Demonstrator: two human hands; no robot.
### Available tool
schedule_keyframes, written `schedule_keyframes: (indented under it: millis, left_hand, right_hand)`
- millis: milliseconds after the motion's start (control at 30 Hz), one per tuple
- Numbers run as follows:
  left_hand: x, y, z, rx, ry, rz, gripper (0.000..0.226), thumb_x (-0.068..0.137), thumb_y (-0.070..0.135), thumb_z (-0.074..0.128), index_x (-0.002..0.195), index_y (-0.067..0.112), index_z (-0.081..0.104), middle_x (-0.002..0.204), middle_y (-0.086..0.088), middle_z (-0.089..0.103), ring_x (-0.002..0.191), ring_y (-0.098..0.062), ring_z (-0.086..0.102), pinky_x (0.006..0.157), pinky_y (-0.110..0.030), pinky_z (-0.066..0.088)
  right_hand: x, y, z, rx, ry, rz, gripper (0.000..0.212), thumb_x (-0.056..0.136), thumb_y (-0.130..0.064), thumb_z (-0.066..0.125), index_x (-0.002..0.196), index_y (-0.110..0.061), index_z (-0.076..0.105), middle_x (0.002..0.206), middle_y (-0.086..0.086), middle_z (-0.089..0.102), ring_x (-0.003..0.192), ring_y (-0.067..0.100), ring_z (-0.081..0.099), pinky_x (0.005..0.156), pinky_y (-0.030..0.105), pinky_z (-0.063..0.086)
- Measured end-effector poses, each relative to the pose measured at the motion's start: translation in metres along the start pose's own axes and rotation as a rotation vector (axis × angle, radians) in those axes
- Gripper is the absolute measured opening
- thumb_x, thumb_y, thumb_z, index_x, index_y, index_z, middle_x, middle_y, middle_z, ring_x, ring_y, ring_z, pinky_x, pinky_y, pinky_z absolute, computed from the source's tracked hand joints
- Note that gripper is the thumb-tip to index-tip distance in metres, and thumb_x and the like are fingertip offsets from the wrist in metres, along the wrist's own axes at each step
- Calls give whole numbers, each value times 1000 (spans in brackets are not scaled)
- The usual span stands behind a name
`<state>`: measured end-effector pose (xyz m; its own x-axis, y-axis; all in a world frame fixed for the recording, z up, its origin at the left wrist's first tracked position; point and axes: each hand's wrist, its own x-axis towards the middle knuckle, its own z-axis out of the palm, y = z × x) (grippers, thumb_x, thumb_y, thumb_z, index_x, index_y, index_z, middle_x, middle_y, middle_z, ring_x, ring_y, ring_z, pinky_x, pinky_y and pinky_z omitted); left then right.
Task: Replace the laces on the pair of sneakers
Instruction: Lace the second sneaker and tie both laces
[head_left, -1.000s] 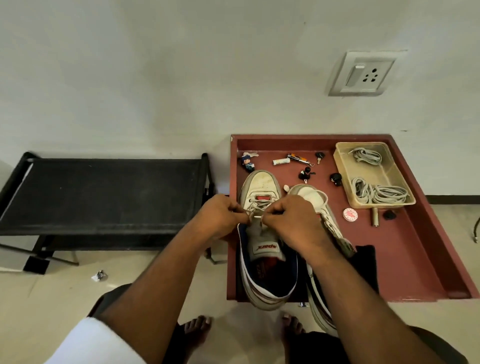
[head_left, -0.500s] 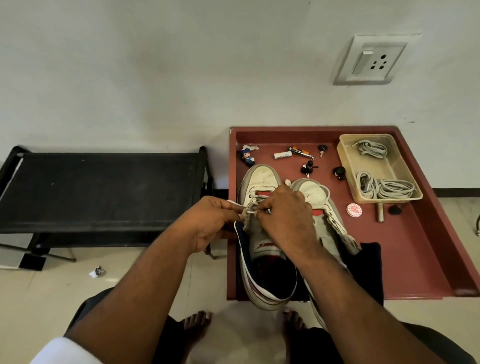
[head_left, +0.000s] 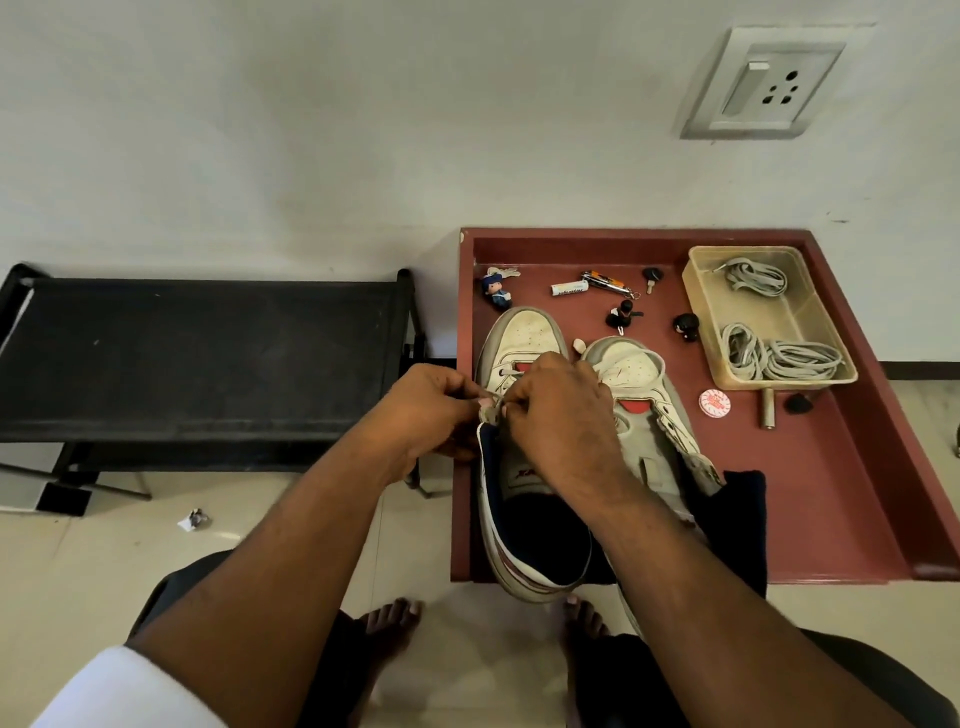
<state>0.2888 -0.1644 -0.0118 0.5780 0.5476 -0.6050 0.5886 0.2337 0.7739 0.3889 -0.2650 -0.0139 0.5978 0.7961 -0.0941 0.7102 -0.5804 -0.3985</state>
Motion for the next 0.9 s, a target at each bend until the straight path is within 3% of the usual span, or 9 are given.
schedule_keyframes:
  millis: [133, 233, 300, 400, 533, 633, 733, 800, 900]
  left_hand:
    - [-7, -6, -3, 269, 212, 75, 11, 96, 13, 58, 90, 16, 66, 88, -6, 68, 73, -13, 66, 62, -27, 59]
    - [-29, -18, -39, 525, 482, -38, 15, 96, 19, 58, 85, 27, 62, 86, 1, 63, 77, -15, 62, 70, -34, 56]
    - [-47, -24, -51, 694, 564, -98, 9, 97, 22, 58, 96, 28, 65, 90, 3, 62, 78, -14, 59, 69, -32, 51]
    - [-47, -25, -31, 539, 432, 133, 29, 96, 21, 60, 124, 29, 60, 117, 8, 59, 95, -7, 56, 83, -30, 54]
    - [-18, -12, 5, 324, 211, 285, 26, 97, 8, 57, 117, 21, 67, 108, 8, 65, 87, -9, 66, 64, -10, 51]
    - [-2, -10, 16, 396, 170, 315, 21, 94, 9, 63, 110, 19, 72, 106, 6, 69, 94, -4, 63, 72, -6, 46]
    - [-2, -6, -5, 549, 158, 214, 11, 92, 15, 65, 94, 23, 72, 91, 5, 69, 79, -3, 61, 69, -13, 46]
    - [-1, -9, -43, 806, 222, 12, 8, 91, 19, 66, 85, 24, 69, 84, 3, 67, 78, -10, 62, 73, -26, 51]
    - [-9, -15, -79, 1123, 304, -250, 9, 87, 20, 66, 91, 18, 73, 86, -5, 69, 81, -24, 66, 77, -38, 55]
  right_hand:
    - [3, 4, -4, -36, -77, 29, 19, 90, -32, 64, 107, -27, 72, 116, -6, 55, 114, 17, 43, 98, 41, 33]
    - [3, 8, -10, -2, -105, 78, 14, 89, -35, 66, 100, -31, 73, 118, -8, 55, 118, 18, 40, 96, 44, 30]
    - [3, 8, -12, 2, -118, 82, 12, 88, -34, 66, 98, -33, 73, 120, -10, 55, 120, 18, 39, 96, 43, 28]
    - [2, 6, -11, -15, -137, 73, 13, 89, -33, 65, 100, -35, 73, 127, -14, 52, 124, 17, 34, 96, 42, 24]
    - [4, 3, -10, -47, -152, 70, 18, 90, -33, 63, 105, -37, 72, 133, -16, 48, 128, 18, 30, 99, 43, 23]
    - [5, 3, -11, -49, -167, 81, 20, 91, -33, 62, 108, -37, 71, 136, -16, 45, 130, 19, 28, 101, 43, 22]
    - [5, 5, -12, -43, -178, 90, 19, 90, -34, 62, 107, -39, 70, 136, -16, 44, 133, 19, 25, 104, 45, 22]
    - [5, 5, -12, -65, -189, 83, 19, 90, -35, 62, 108, -39, 70, 138, -15, 44, 136, 20, 23, 106, 48, 21]
    - [5, 5, -12, -79, -195, 81, 19, 90, -36, 62, 107, -39, 70, 141, -16, 41, 140, 19, 19, 109, 49, 19]
